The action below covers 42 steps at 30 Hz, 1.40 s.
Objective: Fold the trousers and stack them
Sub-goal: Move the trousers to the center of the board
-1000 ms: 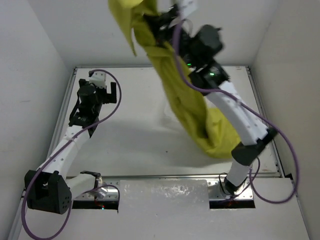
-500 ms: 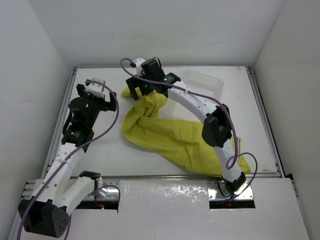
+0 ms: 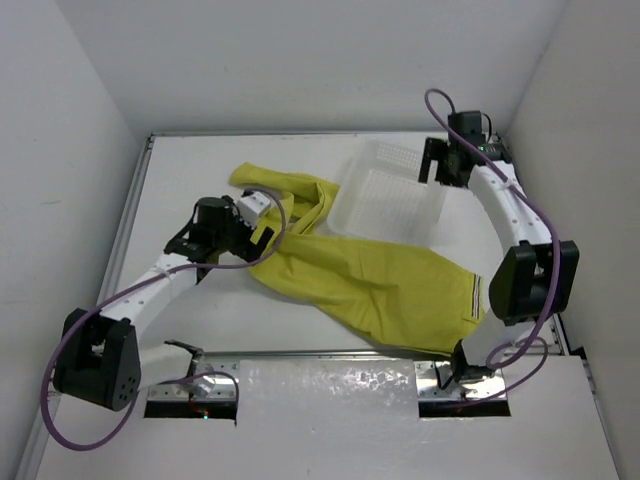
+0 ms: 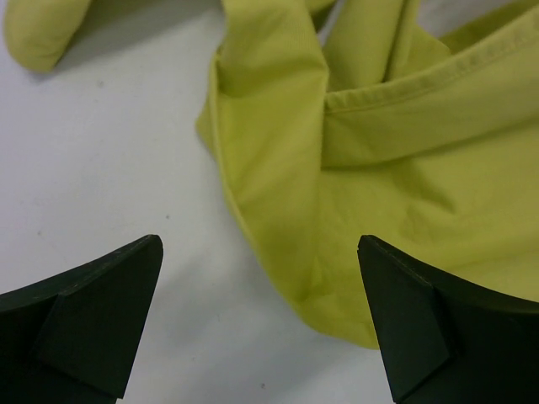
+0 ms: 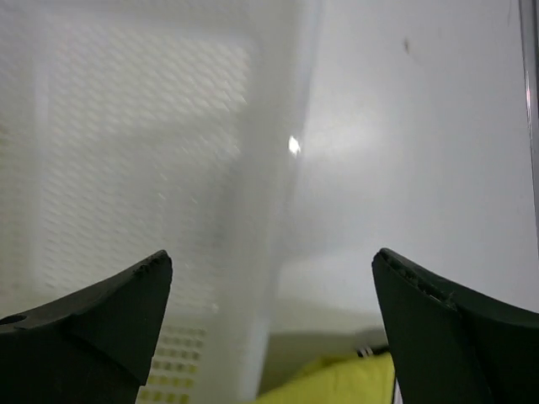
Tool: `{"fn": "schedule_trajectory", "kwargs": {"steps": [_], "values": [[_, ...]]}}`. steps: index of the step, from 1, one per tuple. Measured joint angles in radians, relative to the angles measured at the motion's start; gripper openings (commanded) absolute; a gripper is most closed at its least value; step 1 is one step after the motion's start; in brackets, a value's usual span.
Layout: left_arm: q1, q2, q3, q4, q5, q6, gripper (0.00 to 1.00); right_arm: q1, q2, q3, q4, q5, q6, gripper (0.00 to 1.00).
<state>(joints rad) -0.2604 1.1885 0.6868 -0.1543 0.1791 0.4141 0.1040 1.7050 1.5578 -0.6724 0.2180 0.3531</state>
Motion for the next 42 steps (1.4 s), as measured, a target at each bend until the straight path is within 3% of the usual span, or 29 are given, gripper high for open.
{"fn": "schedule_trajectory", "kwargs": {"steps": [4,8,9,10,13,14,18,22,24,26,28,29,30,33,36,39,42], "values": [[-0.049,0.035,-0.034,0.012,-0.006,0.056,1.00,-0.056,-0.019,-0.163,-0.052,-0.014,-0.009,0.84],[-0.066,0.091,-0.069,0.022,-0.040,0.085,1.00,-0.081,0.053,-0.203,-0.053,-0.102,-0.020,0.53],[-0.066,0.102,-0.073,0.022,-0.049,0.087,1.00,-0.084,0.078,-0.202,-0.041,-0.120,-0.023,0.32],[-0.066,0.108,-0.073,0.020,-0.056,0.087,1.00,-0.088,0.105,-0.199,-0.031,-0.129,-0.032,0.21],[-0.066,0.110,-0.071,0.021,-0.074,0.087,1.00,-0.106,0.182,-0.131,-0.042,-0.144,-0.012,0.02],[-0.066,0.111,-0.069,0.021,-0.079,0.086,1.00,-0.116,0.208,-0.092,-0.036,-0.138,-0.017,0.00],[-0.066,0.119,-0.056,0.011,-0.096,0.083,1.00,-0.186,0.394,0.185,-0.102,-0.095,-0.054,0.00],[-0.066,0.143,-0.032,-0.002,-0.121,0.079,1.00,-0.270,0.671,0.621,-0.152,-0.029,-0.070,0.00],[-0.066,0.160,-0.016,-0.007,-0.131,0.078,1.00,-0.301,0.732,0.710,-0.118,-0.006,-0.098,0.18],[-0.066,0.176,0.001,-0.014,-0.140,0.078,1.00,-0.328,0.714,0.644,-0.040,-0.002,-0.169,0.33],[-0.066,0.187,0.017,-0.021,-0.147,0.078,1.00,-0.343,0.694,0.570,0.042,0.031,-0.270,0.37],[-0.066,0.193,0.025,-0.023,-0.151,0.078,1.00,-0.344,0.694,0.562,0.067,0.050,-0.320,0.56],[-0.065,0.199,0.032,-0.024,-0.154,0.078,1.00,-0.344,0.695,0.559,0.092,0.071,-0.364,0.66],[-0.065,0.218,0.050,-0.026,-0.160,0.078,1.00,-0.343,0.693,0.562,0.167,0.137,-0.470,0.78],[-0.065,0.245,0.068,-0.032,-0.160,0.078,1.00,-0.340,0.683,0.574,0.211,0.158,-0.523,0.83],[-0.065,0.270,0.089,-0.044,-0.160,0.076,1.00,-0.329,0.643,0.574,0.216,0.161,-0.545,0.83],[-0.065,0.290,0.114,-0.054,-0.160,0.074,1.00,-0.279,0.566,0.572,0.215,0.173,-0.558,0.65]]}}
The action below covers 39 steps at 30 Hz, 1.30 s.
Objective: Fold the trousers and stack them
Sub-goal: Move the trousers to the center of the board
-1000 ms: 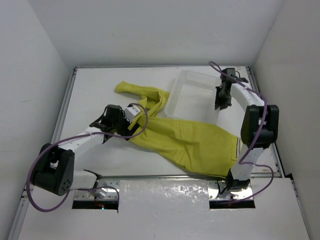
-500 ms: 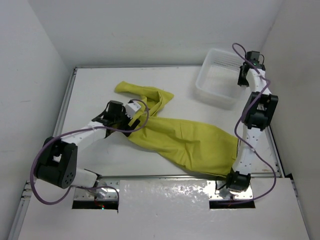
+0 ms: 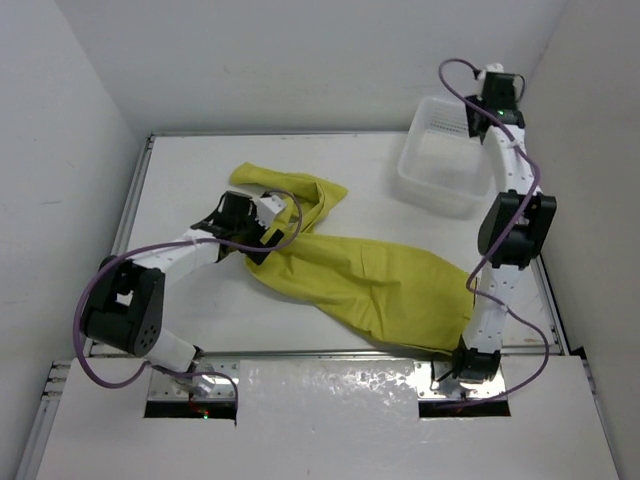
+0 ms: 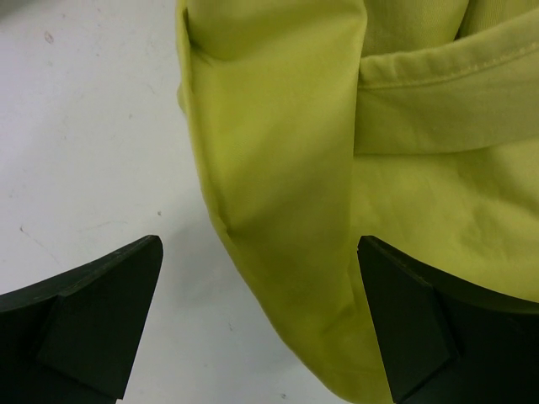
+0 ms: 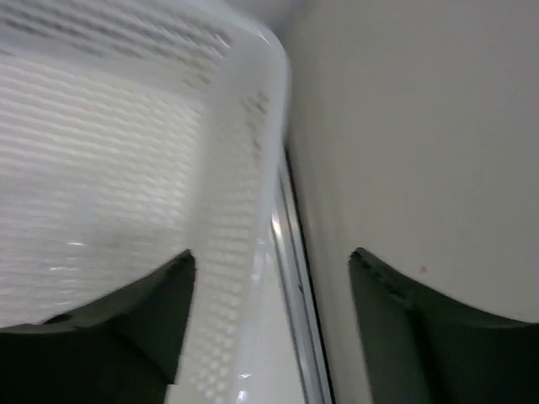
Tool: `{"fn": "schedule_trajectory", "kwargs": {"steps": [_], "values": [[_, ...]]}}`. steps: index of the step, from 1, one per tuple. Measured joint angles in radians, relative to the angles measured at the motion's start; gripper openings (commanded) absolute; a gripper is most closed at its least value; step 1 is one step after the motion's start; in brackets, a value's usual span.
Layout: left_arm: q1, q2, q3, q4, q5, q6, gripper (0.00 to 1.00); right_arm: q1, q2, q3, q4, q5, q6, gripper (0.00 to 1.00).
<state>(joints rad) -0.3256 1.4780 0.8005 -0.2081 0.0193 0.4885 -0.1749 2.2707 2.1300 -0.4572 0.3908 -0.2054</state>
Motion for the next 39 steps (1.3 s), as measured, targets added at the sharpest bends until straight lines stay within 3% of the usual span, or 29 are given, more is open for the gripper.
{"fn": "schedule_trajectory", "kwargs": {"steps": [1,4,6,11,20,29,39], "values": [[0.000,0.005,0.008,-0.002,0.000,0.000,1.00,0.032,-0.037,-0.009,0.005,-0.005,-0.004,0.42],[0.000,0.010,0.025,-0.003,-0.002,0.000,1.00,0.184,-0.151,-0.048,0.033,-0.101,0.002,0.15],[0.000,0.010,0.028,-0.002,-0.005,-0.001,1.00,0.297,-0.177,-0.038,0.057,-0.201,0.023,0.04],[0.000,0.010,0.028,-0.014,-0.008,-0.008,1.00,0.482,-0.066,0.042,0.089,-0.343,0.121,0.00],[0.000,0.008,0.028,-0.021,-0.008,-0.021,1.00,0.399,0.179,0.032,0.017,-0.204,0.275,0.00],[0.000,0.008,0.028,-0.021,-0.003,-0.027,1.00,0.373,0.126,-0.103,-0.093,-0.045,0.268,0.00],[0.000,0.008,0.028,-0.021,0.003,-0.034,1.00,0.336,0.092,-0.057,-0.139,0.088,0.227,0.00]]}}
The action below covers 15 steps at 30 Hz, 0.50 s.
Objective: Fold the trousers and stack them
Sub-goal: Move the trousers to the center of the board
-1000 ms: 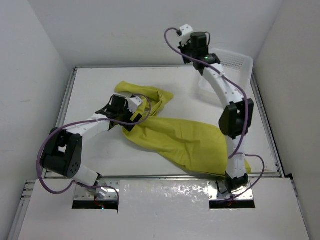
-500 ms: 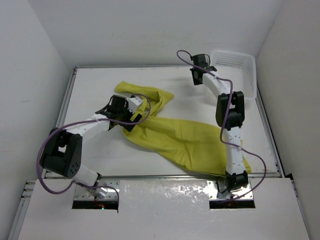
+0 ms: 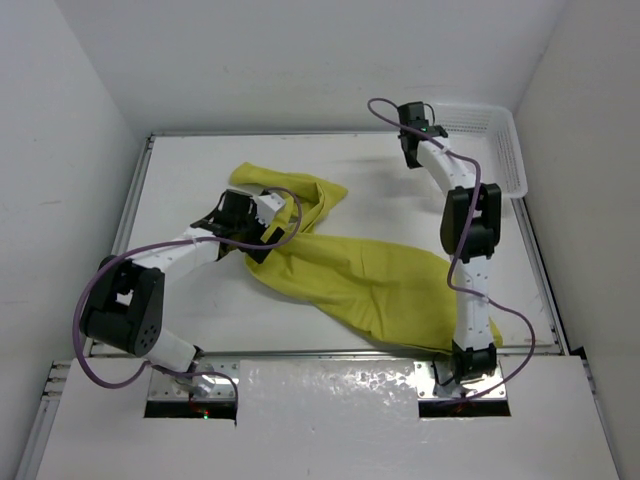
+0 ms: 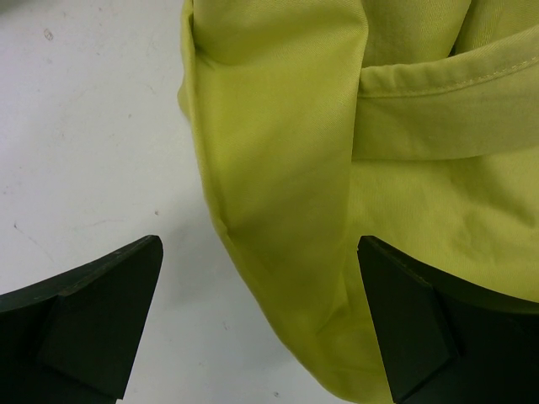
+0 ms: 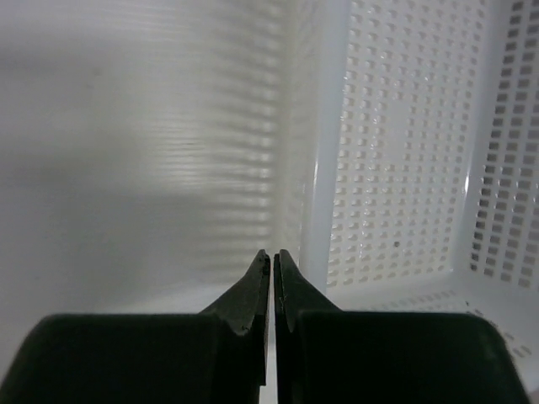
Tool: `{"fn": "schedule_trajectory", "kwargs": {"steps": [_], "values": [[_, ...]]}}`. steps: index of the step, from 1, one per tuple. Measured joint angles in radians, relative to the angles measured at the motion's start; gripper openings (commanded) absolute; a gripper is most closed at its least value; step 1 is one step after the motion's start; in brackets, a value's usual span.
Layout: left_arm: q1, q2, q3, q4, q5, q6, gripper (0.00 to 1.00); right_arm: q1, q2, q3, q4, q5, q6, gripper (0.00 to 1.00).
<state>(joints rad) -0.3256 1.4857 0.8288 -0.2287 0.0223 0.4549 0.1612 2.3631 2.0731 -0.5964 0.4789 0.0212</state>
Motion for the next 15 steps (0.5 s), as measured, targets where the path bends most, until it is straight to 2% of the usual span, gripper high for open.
{"fn": "schedule_trajectory", "kwargs": {"steps": [6,10,13,15], "values": [[0.000,0.000,0.000,0.000,0.000,0.000,1.00,-0.068,0.011,0.051,-0.073,0.019,-0.021,0.00],[0.000,0.000,0.005,0.000,0.000,0.000,1.00,-0.080,-0.011,0.045,-0.070,-0.071,-0.022,0.15],[0.000,0.007,0.038,-0.020,-0.006,-0.001,1.00,-0.059,-0.100,-0.024,-0.046,-0.196,-0.015,0.58],[0.001,0.024,0.087,-0.047,-0.019,-0.007,1.00,-0.041,-0.196,-0.095,-0.039,-0.257,0.004,0.77]]}}
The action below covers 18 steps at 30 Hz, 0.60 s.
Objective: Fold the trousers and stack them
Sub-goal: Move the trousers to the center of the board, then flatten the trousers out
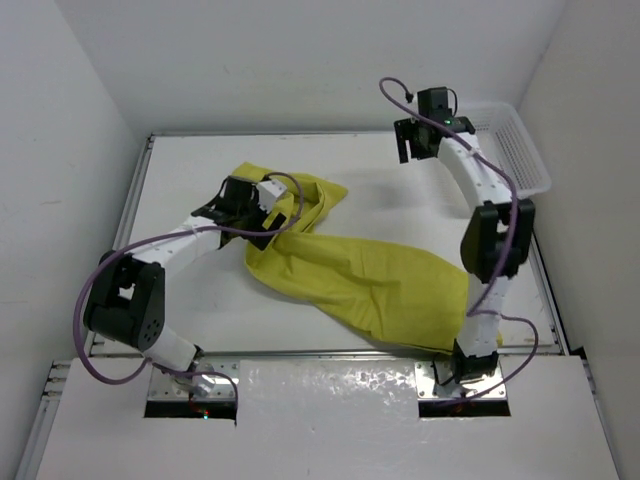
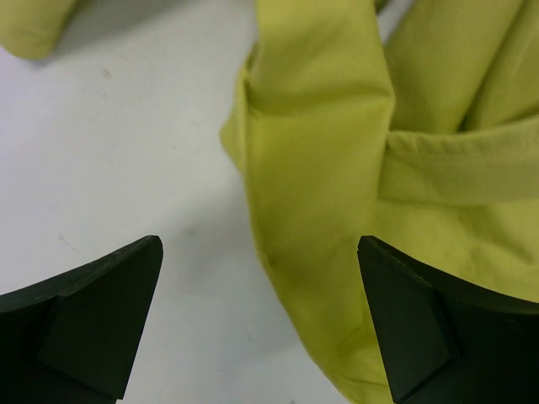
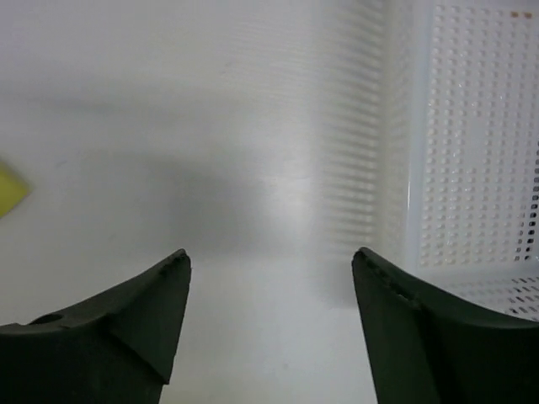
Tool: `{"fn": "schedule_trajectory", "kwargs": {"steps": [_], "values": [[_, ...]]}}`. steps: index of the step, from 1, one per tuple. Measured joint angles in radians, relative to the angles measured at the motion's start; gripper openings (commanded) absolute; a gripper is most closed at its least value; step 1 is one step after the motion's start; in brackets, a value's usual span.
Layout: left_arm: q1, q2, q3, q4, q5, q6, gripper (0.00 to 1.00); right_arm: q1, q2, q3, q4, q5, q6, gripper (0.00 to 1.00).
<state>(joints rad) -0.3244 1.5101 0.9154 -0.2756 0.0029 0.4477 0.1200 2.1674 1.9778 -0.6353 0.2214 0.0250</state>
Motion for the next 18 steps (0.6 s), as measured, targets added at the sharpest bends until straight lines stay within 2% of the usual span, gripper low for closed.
{"fn": "schedule_trajectory", "kwargs": {"steps": [2,4,8,9,11,12,13,14,15,17,18], "values": [[0.003,0.010,0.038,-0.008,-0.023,-0.012,1.00,0.021,-0.135,-0.083,-0.016,-0.048,0.042,0.86],[0.005,0.010,0.056,-0.018,-0.054,-0.032,1.00,0.032,-0.302,-0.211,-0.018,-0.083,0.101,0.91],[0.006,0.026,0.060,-0.063,-0.069,-0.071,0.99,-0.025,-0.616,-0.538,-0.023,-0.127,0.229,0.93],[0.004,0.035,0.058,-0.071,-0.058,-0.073,0.98,-0.053,-0.681,-0.631,-0.021,-0.135,0.257,0.96],[-0.006,0.057,0.052,-0.080,-0.035,-0.076,0.89,-0.106,-0.768,-0.804,-0.035,-0.143,0.298,0.99],[-0.013,0.068,0.051,-0.087,-0.026,-0.076,0.81,-0.124,-0.797,-0.887,-0.048,-0.146,0.311,0.99],[-0.020,0.079,0.051,-0.090,-0.019,-0.077,0.50,-0.132,-0.818,-0.965,-0.059,-0.161,0.318,0.99],[-0.026,0.089,0.051,-0.091,-0.016,-0.084,0.36,-0.133,-0.834,-1.033,-0.072,-0.183,0.322,0.99],[-0.030,0.094,0.051,-0.092,-0.017,-0.077,0.14,-0.137,-0.843,-1.078,-0.083,-0.209,0.324,0.99],[-0.034,0.101,0.051,-0.097,-0.021,-0.079,0.00,-0.140,-0.869,-1.166,-0.083,-0.288,0.328,0.99],[-0.034,0.100,0.051,-0.098,-0.026,-0.076,0.00,-0.144,-0.883,-1.201,-0.070,-0.327,0.333,0.99]]}}
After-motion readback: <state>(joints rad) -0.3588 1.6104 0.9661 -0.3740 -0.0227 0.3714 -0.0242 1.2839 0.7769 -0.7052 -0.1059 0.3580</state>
